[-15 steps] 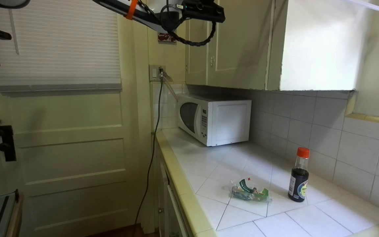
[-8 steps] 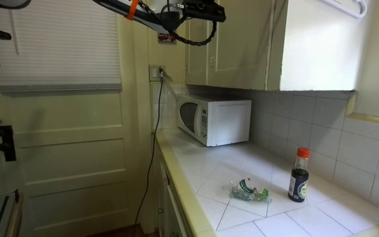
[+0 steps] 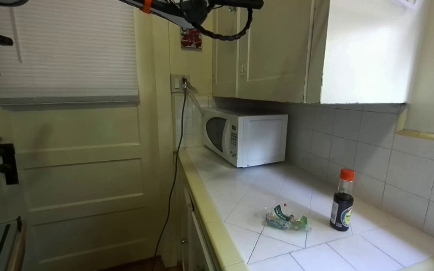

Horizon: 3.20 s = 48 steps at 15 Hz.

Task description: Shift the coat hanger to the counter

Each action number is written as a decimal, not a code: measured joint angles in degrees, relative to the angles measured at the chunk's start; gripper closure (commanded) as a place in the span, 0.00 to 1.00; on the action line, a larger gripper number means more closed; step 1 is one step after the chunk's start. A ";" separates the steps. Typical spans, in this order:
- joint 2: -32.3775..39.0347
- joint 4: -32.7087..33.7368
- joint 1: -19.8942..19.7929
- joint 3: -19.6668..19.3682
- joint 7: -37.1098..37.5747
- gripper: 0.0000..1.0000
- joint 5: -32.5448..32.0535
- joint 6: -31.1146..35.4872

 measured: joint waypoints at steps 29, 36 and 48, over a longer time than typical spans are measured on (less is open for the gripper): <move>-33.72 -34.96 6.90 7.69 5.97 0.95 21.81 -25.12; -42.71 -41.60 12.26 9.41 4.37 0.97 24.33 -14.85; -46.72 -43.82 12.37 1.07 1.96 0.97 23.61 31.36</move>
